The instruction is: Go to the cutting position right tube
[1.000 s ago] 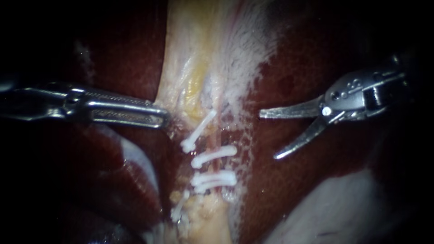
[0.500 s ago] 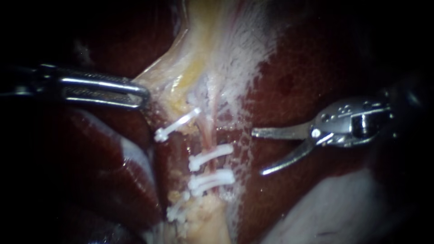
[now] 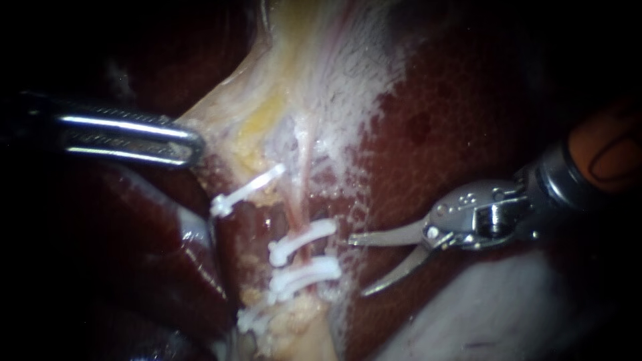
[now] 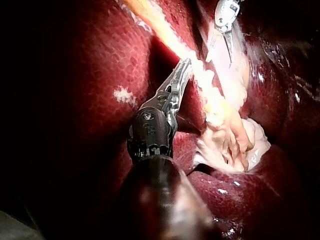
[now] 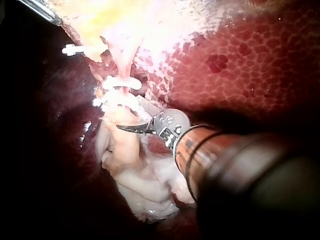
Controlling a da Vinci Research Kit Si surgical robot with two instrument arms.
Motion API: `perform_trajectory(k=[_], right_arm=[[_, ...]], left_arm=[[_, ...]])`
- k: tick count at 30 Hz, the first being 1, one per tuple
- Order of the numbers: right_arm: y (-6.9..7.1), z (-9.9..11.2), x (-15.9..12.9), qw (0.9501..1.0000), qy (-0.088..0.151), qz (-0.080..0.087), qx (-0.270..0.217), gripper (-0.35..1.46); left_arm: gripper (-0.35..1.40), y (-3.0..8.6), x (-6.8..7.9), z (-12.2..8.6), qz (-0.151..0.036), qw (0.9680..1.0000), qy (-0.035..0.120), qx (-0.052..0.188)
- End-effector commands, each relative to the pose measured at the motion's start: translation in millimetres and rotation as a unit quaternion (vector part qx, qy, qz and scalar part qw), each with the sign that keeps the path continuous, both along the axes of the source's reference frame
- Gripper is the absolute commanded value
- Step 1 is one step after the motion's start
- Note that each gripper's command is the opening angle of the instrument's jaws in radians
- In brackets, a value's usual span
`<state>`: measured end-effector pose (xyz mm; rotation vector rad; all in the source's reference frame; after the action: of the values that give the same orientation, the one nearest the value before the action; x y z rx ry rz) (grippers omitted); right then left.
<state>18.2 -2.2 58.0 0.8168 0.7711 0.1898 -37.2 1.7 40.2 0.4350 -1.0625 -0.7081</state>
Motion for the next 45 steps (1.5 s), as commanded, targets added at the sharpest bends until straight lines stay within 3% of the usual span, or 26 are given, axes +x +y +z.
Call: perform_trajectory(k=[1, 14, 32, 45], right_arm=[[0.0, 0.1, 0.3, 1.0000, 0.000, 0.000, -0.001, 1.00], [1.0, 1.7, 2.5, 1.0000, -0.003, 0.004, -0.001, 0.81], [0.6, 2.7, 5.1, 0.9998, -0.013, 0.010, 0.006, 0.58], [0.1, 3.4, 6.2, 0.9997, -0.013, -0.013, 0.017, 0.41]], left_arm=[[-0.35, 0.0, 0.0, -0.1, 0.000, 1.0000, 0.001, -0.001], [-0.35, -0.2, -0.1, -0.5, -0.001, 1.0000, 0.001, -0.001], [-0.35, -0.2, -0.1, -0.3, -0.001, 1.0000, 0.001, -0.001], [-0.35, -0.1, -0.1, -0.3, -0.001, 1.0000, 0.001, -0.001]])
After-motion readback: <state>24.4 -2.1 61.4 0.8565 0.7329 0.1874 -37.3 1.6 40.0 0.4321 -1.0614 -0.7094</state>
